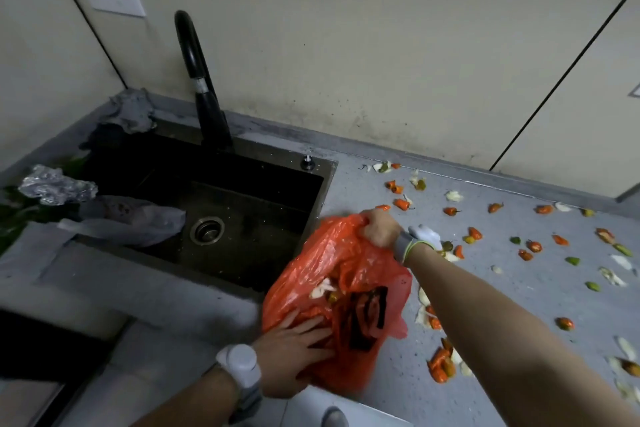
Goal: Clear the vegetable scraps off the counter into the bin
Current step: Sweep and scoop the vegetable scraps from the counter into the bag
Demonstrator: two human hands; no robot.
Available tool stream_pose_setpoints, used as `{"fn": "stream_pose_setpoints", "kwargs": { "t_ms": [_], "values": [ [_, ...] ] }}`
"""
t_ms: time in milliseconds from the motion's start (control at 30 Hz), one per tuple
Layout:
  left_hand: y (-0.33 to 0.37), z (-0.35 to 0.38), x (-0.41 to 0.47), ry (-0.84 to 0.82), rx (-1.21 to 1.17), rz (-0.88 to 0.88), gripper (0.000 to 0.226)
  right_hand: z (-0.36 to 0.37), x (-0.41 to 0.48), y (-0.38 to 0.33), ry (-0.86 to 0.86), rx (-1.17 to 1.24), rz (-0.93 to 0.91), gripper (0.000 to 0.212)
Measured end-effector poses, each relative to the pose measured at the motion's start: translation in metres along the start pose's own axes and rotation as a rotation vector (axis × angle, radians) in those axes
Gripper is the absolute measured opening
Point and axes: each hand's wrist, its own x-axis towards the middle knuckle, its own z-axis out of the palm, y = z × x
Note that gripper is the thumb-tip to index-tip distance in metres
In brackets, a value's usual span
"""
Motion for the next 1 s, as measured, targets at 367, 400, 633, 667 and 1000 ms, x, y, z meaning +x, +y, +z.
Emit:
{"fn": "stream_pose_setpoints", "kwargs": {
  "t_ms": [367, 400, 633, 667, 1000],
  "values": [
    [-0.011, -0.012, 0.021, 0.009, 0.057, -0.136, 0.065, -0.031, -0.028, 0.044, 0.280, 0.545, 0.062, 0.049],
    [-0.011, -0.014, 0.023, -0.013, 0.062, -0.148, 0.064, -0.025, -0.041, 0.061, 0.394, 0.477, 0.125, 0.043],
    [-0.008, -0.014, 0.041, -0.079, 0.095, -0.156, 0.063, 0.071, -0.141, 0.133, 0.188, -0.483, -0.045, 0.061],
    [-0.008, -0.015, 0.043, -0.075, 0.102, -0.149, 0.063, 0.081, -0.152, 0.135, 0.140, -0.529, -0.096, 0.062],
    [0.002, -0.014, 0.053, -0.053, 0.085, -0.156, 0.061, 0.085, -0.214, 0.169, 0.400, -0.337, 0.292, 0.062]
  ]
}}
